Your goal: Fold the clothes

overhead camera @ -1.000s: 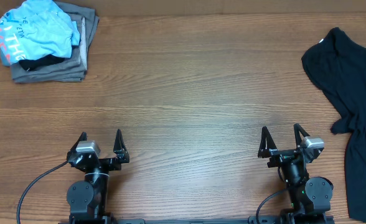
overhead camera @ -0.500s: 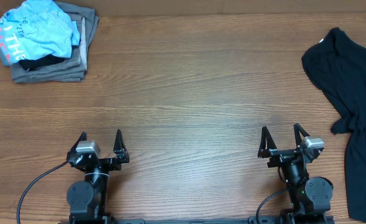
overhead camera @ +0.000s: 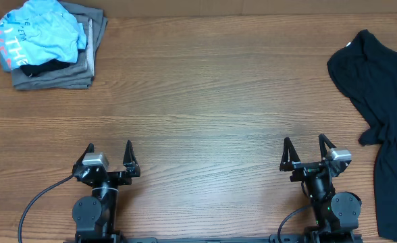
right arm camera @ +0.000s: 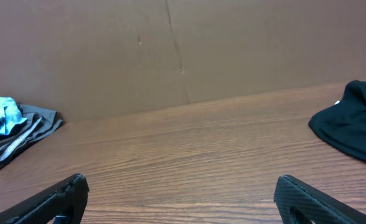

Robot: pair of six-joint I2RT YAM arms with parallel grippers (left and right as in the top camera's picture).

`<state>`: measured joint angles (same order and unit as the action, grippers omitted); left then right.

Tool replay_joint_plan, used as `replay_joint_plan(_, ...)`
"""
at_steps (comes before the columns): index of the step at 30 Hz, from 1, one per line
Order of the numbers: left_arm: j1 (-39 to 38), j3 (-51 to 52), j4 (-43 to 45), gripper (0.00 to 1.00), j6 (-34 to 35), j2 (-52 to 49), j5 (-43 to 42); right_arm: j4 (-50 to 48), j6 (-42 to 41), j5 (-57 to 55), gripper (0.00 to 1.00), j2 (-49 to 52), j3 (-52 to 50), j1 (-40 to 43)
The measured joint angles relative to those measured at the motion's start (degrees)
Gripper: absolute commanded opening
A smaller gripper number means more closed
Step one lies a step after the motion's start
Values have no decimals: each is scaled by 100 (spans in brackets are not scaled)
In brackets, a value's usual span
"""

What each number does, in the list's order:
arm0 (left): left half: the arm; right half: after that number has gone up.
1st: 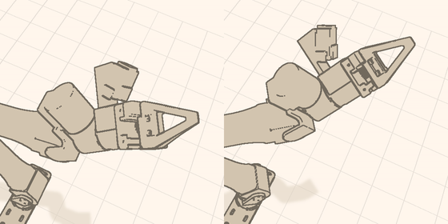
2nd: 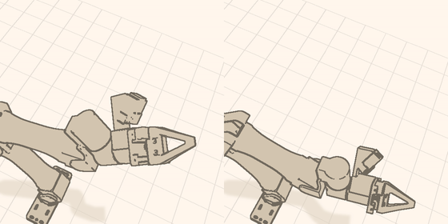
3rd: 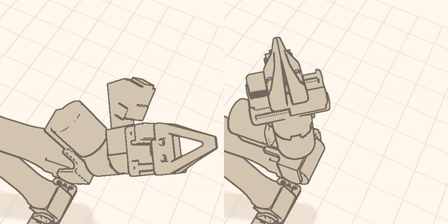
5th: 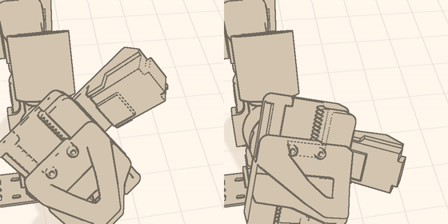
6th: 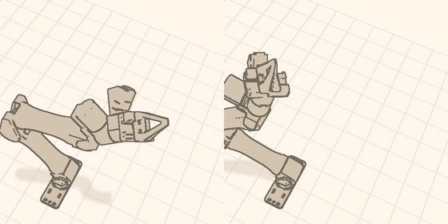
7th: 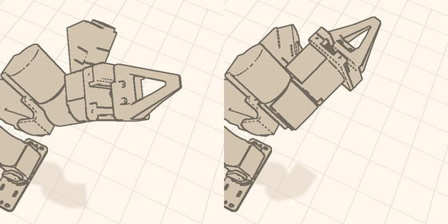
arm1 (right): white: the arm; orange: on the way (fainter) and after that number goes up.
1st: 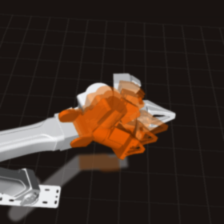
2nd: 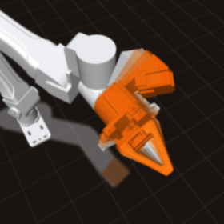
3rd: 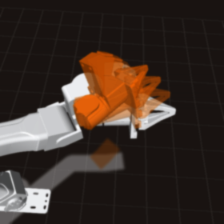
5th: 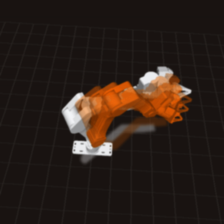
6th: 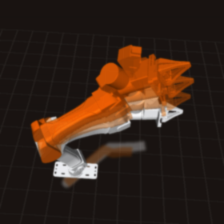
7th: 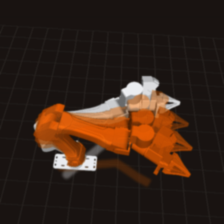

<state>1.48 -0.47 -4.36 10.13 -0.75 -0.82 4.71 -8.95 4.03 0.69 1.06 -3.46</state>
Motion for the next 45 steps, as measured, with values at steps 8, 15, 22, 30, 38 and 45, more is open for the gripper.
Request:
replay_joint_plan(8,0,0,0,100,-2,0,0,2,2,-2,100,0,0,0)
replay_joint_plan(15,0,0,0,100,-2,0,0,0,0,0,100,0,0,0)
replay_joint_plan(22,0,0,0,100,0,0,0,-507,-391,345,100,0,0,0)
replay_joint_plan(30,0,0,0,100,-2,0,0,-1231,-2479,1980,100,0,0,0)
replay_joint_plan(38,0,0,0,100,-2,0,0,-2288,-2942,1864,100,9,190,0)
replay_joint_plan(45,0,0,0,100,-2,0,2,-632,-1985,560,100,1143,2124,0)
